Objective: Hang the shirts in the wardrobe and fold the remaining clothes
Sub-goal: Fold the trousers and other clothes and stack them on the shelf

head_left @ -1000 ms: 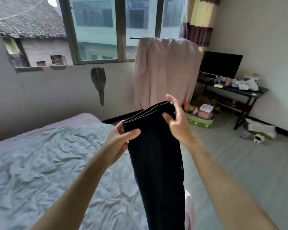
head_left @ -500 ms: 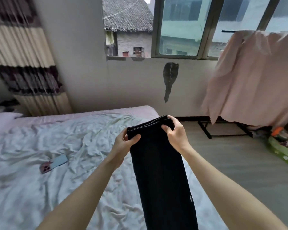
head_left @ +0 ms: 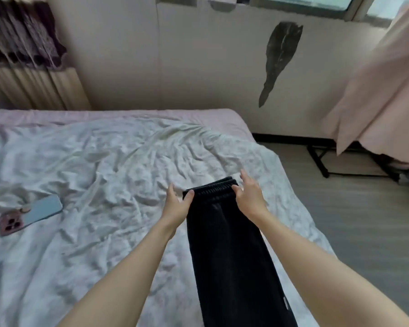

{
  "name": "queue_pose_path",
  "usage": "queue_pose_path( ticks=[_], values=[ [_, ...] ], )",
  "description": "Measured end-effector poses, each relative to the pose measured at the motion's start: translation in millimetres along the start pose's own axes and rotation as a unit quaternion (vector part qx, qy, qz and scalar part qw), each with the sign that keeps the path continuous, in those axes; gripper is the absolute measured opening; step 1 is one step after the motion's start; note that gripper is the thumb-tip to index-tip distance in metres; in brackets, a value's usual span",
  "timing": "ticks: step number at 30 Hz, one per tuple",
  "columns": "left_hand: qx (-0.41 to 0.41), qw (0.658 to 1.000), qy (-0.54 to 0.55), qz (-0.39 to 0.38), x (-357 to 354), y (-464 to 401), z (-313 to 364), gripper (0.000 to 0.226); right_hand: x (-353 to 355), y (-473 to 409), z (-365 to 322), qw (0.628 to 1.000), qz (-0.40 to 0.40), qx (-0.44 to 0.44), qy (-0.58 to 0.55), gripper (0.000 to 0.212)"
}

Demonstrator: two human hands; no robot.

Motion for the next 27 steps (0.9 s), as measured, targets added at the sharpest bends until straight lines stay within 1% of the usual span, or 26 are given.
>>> queue_pose_path(
  ticks=[1, 4, 5, 6, 8, 9, 10, 12, 15, 17, 19, 21, 25, 27],
  values=[
    [0.029, 0.999, -0.020, 0.000, -7, -5, -26, 0.069, -17, 4, 23, 0.999, -0.021, -0.009, 0.042, 0.055],
    [0.071, 0.994, -0.078, -0.004, -26, 11, -109, 0.063, -61, 49, 92, 0.988, -0.072, -0.016, 0.134, 0.056],
    [0.061, 0.995, -0.084, 0.003, -27, 21, -121, 0.061, -62, 64, 102, 0.987, -0.068, -0.001, 0.143, 0.055],
    [0.065, 0.994, -0.090, 0.000, -32, 37, -148, 0.060, -70, 90, 124, 0.985, -0.078, -0.009, 0.155, 0.054],
    [0.078, 0.993, -0.094, 0.008, -39, 76, -189, 0.056, -66, 146, 162, 0.982, -0.067, -0.048, 0.167, 0.052],
    [0.067, 0.994, -0.087, 0.025, -37, 89, -196, 0.054, -61, 165, 170, 0.983, -0.056, -0.049, 0.168, 0.051],
    [0.077, 0.993, -0.088, 0.034, -41, 114, -211, 0.052, -50, 198, 188, 0.981, -0.048, -0.073, 0.175, 0.050],
    [0.085, 0.991, -0.091, 0.048, -44, 144, -223, 0.050, -30, 240, 208, 0.979, -0.013, -0.112, 0.168, 0.049],
    [0.135, 0.984, -0.116, -0.024, -63, 203, -242, 0.051, 8, 321, 244, 0.958, 0.016, -0.224, 0.177, 0.050],
    [0.161, 0.979, -0.118, -0.049, -71, 227, -249, 0.052, 26, 363, 259, 0.941, 0.030, -0.284, 0.183, 0.051],
    [0.188, 0.972, -0.127, -0.055, -75, 236, -254, 0.052, 38, 390, 270, 0.926, 0.035, -0.329, 0.181, 0.051],
    [0.210, 0.966, -0.141, -0.055, -77, 247, -255, 0.049, 54, 414, 279, 0.919, 0.034, -0.347, 0.184, 0.048],
    [0.214, 0.970, -0.117, -0.016, -78, 263, -250, 0.032, 81, 447, 287, 0.926, 0.056, -0.334, 0.168, 0.038],
    [0.230, 0.968, -0.100, -0.009, -81, 272, -254, 0.033, 87, 460, 293, 0.927, 0.056, -0.338, 0.154, 0.036]
  ],
)
Point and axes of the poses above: each hand's wrist, its own y-axis away from the middle knuckle, its own x-axis out of the back of the hand, z = x × y, the point moved 8 cm from there along -y, towards the middle knuckle, and after that the axes turned 10 degrees about z, right-handed, at the moved point
